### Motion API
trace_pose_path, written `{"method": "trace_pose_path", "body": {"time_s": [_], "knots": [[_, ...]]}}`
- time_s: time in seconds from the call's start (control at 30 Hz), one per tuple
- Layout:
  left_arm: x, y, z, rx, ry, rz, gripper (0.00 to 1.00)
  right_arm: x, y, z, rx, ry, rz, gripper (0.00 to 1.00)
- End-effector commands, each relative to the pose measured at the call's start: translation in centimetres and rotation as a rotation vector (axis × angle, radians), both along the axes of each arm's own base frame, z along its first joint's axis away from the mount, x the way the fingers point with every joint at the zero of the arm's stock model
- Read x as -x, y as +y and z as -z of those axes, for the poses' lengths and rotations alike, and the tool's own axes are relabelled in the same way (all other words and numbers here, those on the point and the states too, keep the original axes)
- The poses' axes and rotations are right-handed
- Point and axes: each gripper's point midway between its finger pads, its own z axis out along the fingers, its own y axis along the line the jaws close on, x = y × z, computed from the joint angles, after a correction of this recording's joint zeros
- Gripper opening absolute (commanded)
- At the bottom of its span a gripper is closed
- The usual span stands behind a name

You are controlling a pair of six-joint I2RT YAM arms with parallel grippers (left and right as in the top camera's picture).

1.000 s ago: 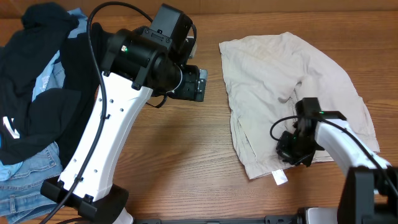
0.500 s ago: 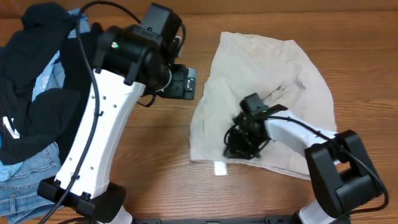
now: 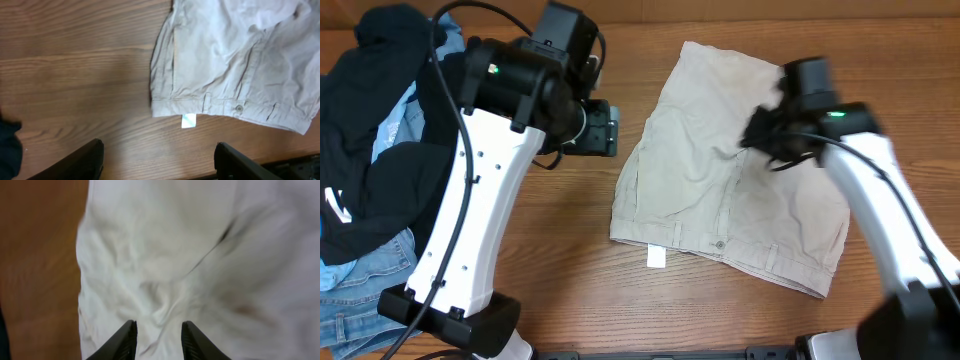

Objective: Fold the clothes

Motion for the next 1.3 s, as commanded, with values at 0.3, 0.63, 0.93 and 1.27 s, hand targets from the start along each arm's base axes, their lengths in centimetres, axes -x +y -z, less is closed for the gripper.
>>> {"method": "trace_pose_path", "body": {"time_s": [0.3,0.63,0.93,1.27], "knots": [[8.5,-7.7,20.5,0.048,0.394,0.16,0.59,3.3,-8.6,-3.8,0.169,-0.008,0.093,0.38],[7.6,-4.2,22.8,-0.127,0.353,-0.103,0.67,3.8,-8.6,-3.6,0.17,0.012,0.088,0.39],[6.6,-3.1,25.7,-0.192,0.359,-0.121,0.8,4.2,-8.6,-3.4,0.17,0.03,0.087,0.39],[2.8,0.6,26.8,-0.275,0.325,-0.155,0.04,4.3,-8.6,-3.3,0.17,0.037,0.086,0.39]]}}
